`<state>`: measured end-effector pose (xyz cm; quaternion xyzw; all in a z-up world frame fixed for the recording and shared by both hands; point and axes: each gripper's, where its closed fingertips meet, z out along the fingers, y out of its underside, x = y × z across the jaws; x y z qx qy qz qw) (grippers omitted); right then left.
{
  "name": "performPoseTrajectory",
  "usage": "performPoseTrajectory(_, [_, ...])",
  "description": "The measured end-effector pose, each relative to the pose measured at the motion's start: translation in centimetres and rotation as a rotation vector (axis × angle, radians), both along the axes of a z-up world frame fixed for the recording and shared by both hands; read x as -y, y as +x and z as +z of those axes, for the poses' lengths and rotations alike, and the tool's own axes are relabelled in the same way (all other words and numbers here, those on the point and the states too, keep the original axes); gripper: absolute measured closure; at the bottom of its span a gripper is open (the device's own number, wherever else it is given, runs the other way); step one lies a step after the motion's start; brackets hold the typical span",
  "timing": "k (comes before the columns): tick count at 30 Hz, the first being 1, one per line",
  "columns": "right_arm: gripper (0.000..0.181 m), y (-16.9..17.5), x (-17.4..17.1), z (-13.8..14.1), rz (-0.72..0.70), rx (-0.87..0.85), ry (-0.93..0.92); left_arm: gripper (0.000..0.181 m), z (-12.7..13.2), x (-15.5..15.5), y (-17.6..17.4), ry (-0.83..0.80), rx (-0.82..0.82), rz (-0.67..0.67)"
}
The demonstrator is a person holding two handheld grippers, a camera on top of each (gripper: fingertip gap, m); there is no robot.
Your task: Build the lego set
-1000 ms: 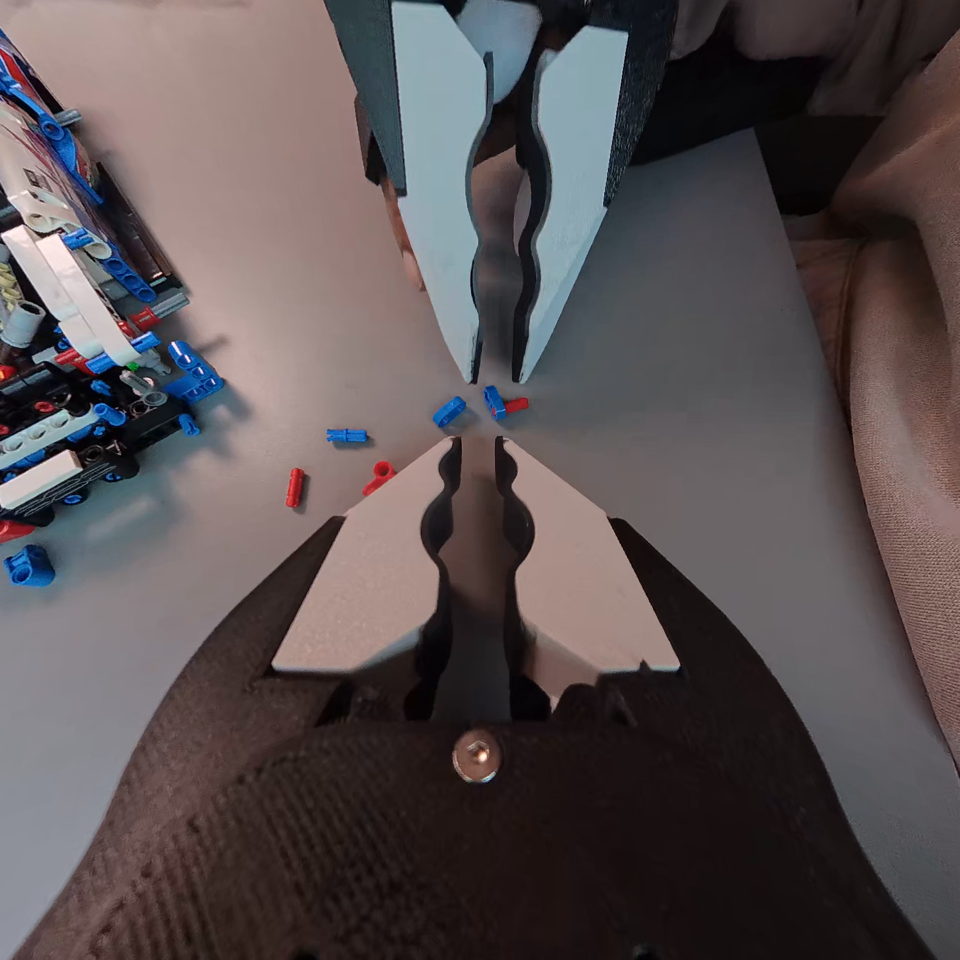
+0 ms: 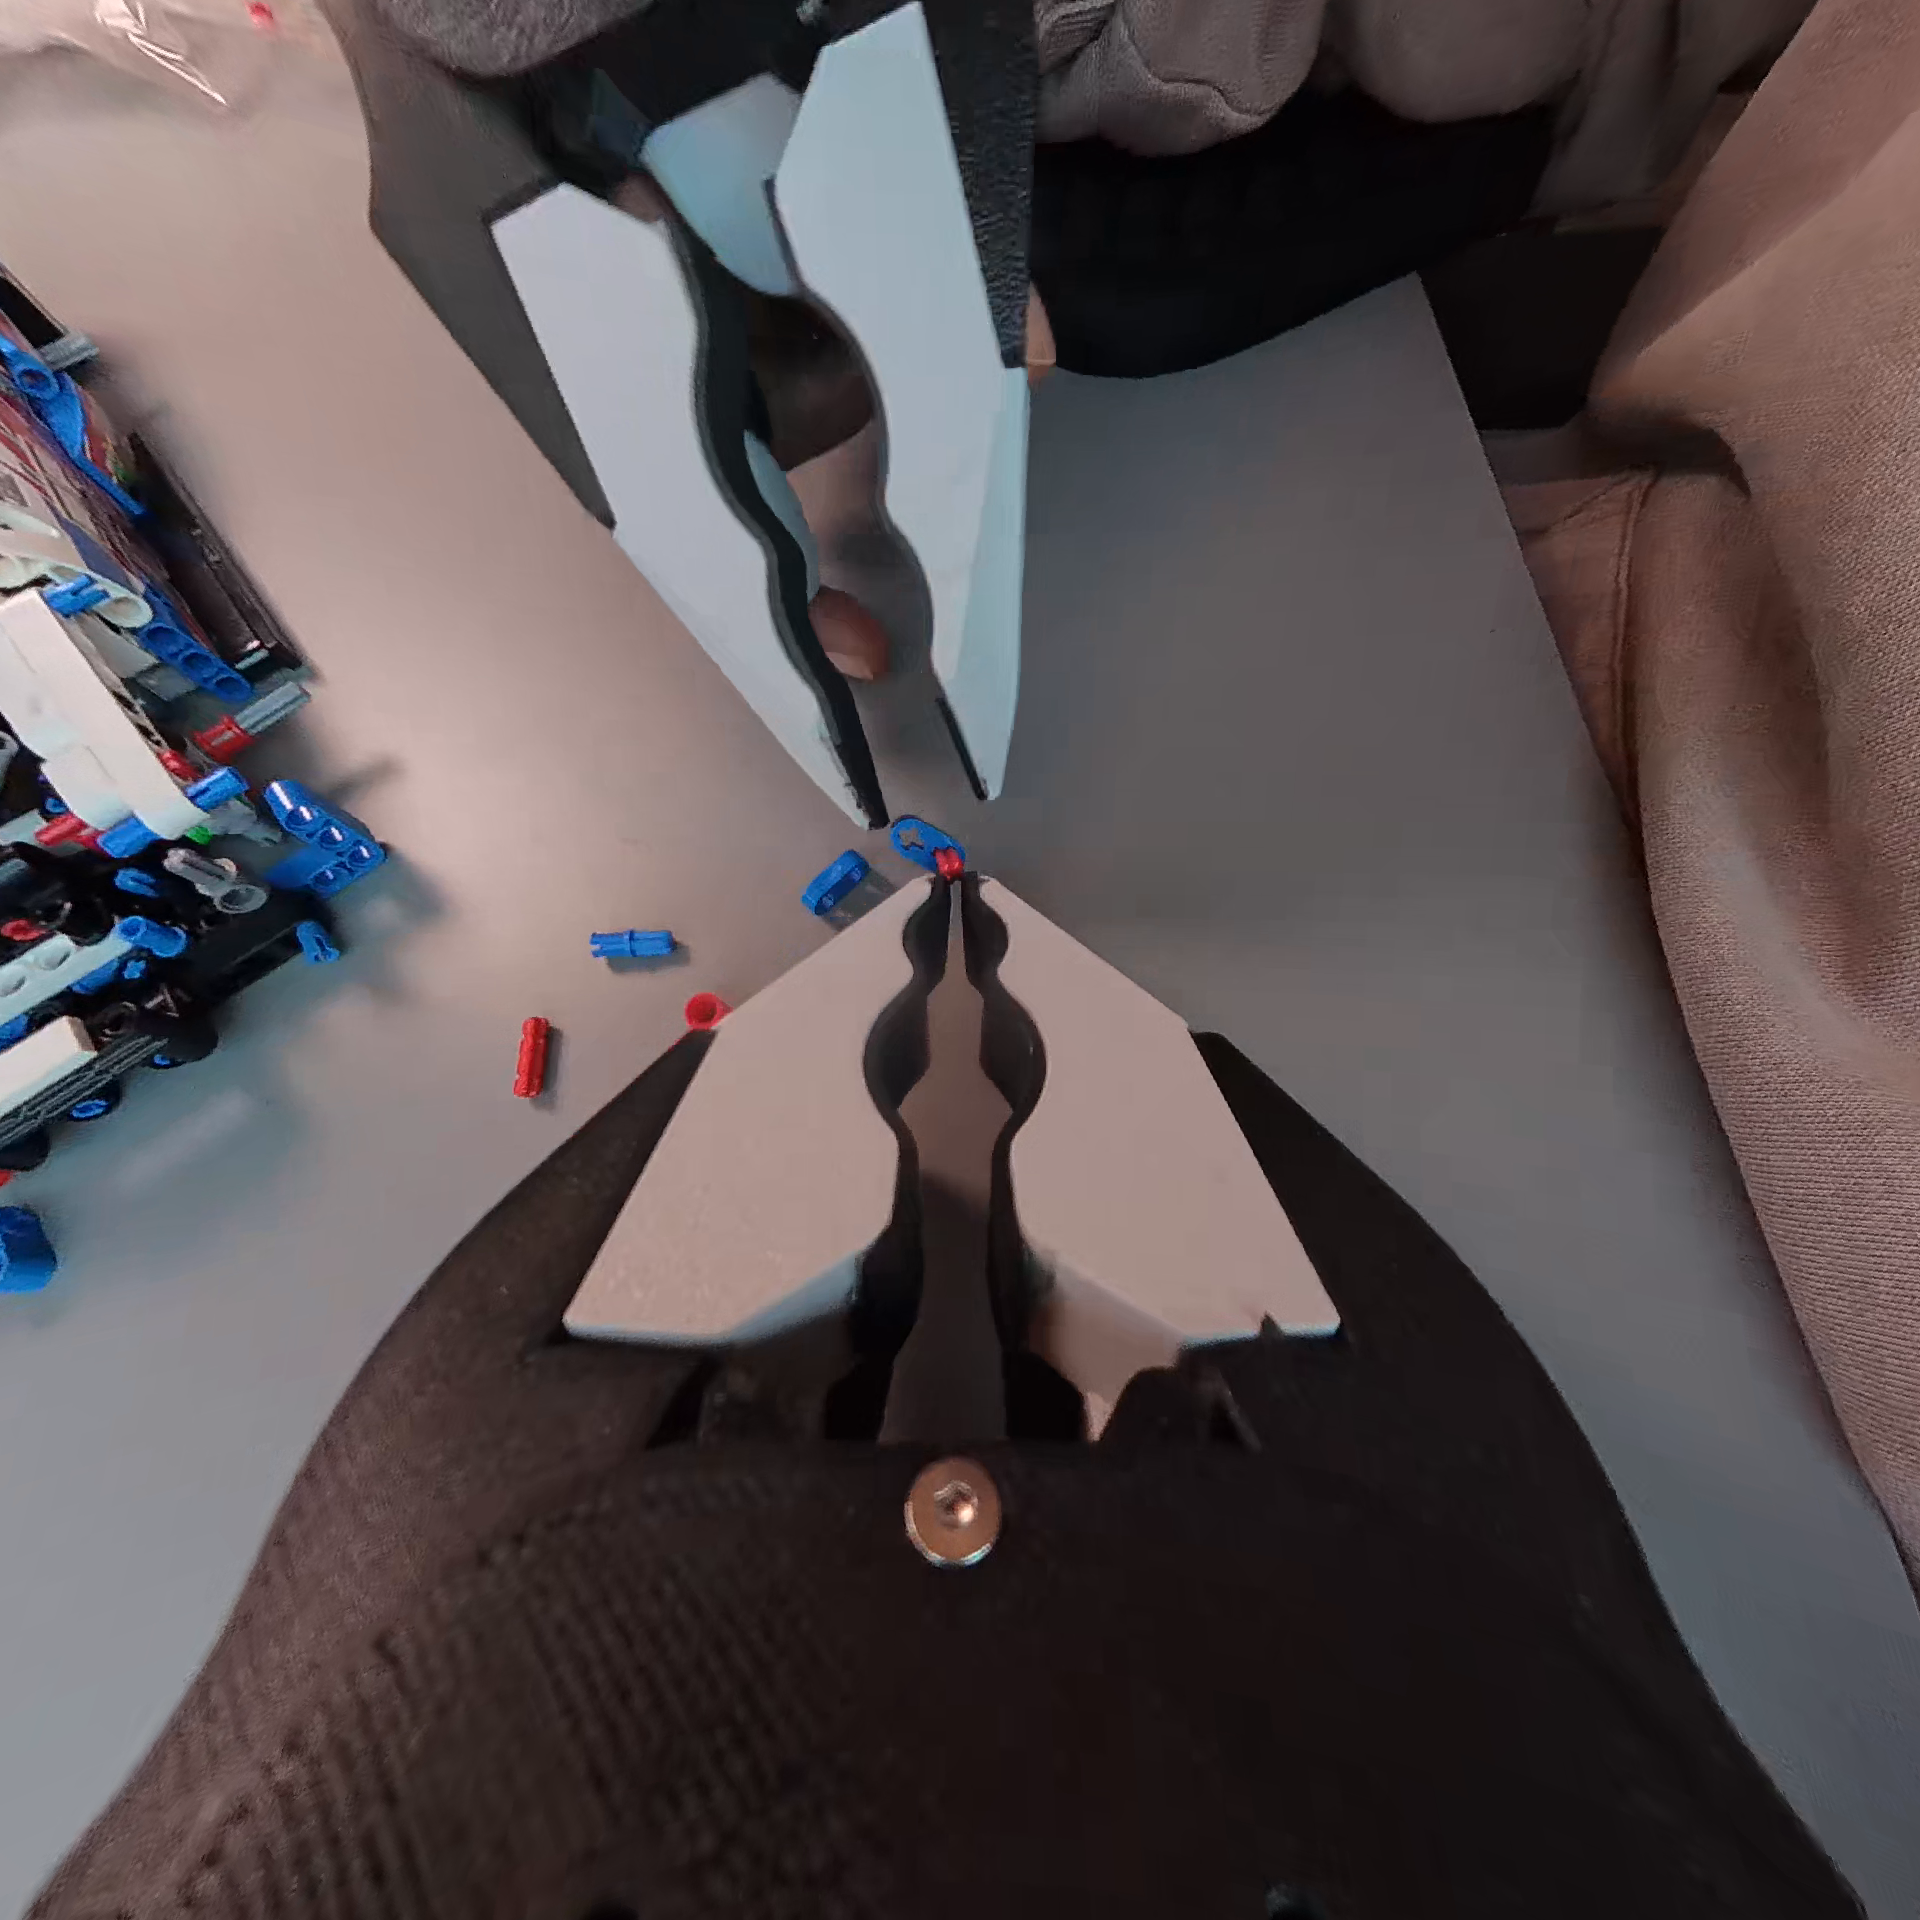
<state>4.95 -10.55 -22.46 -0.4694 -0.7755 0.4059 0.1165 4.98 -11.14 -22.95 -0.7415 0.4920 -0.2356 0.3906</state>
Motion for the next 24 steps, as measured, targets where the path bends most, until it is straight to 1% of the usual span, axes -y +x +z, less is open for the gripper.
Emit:
performPoseTrajectory(3, [0.165, -0.1, -0.4, -0.6, 0.039, -0.075, 0.189, 0.181, -0.1, 0.1, 0.0, -0.024, 0.000, -0.009])
performPoseTrajectory(7, [0.172, -0.6, 0.2, -0.5, 0.050, -0.103, 0.199, 0.181, -0.6, 0.3, 0.1, -0.020, -0.034, -0.028])
performPoseTrajectory(10, [0.181, -0.5, -0.1, -1.0, 0.062, -0.098, 0.284, 0.181, -0.5, 0.1, 0.1, -0.015, -0.031, -0.021])
performPoseTrajectory(14, [0.181, -0.4, -0.1, -1.3, 0.072, -0.085, 0.354, 0.181, -0.4, -0.1, -0.1, -0.007, -0.024, -0.006])
performPoseTrajectory(16, [0.181, -0.4, -0.1, -1.4, 0.063, -0.077, 0.370, 0.181, -0.5, 0.0, -0.2, -0.008, -0.029, -0.013])
performPoseTrajectory(19, [0.181, -0.3, -0.4, -1.2, 0.036, -0.081, 0.339, 0.169, -0.5, 0.2, -0.1, -0.016, -0.028, -0.013])
performPoseTrajectory(21, [0.180, -0.4, -1.1, -1.0, -0.007, -0.071, 0.311, 0.165, -0.5, 0.1, 0.1, -0.020, -0.029, -0.002])
performPoseTrajectory(24, [0.177, -0.4, -2.1, -0.9, -0.080, -0.021, 0.274, 0.164, -0.8, -0.3, 0.5, -0.009, -0.053, 0.024])
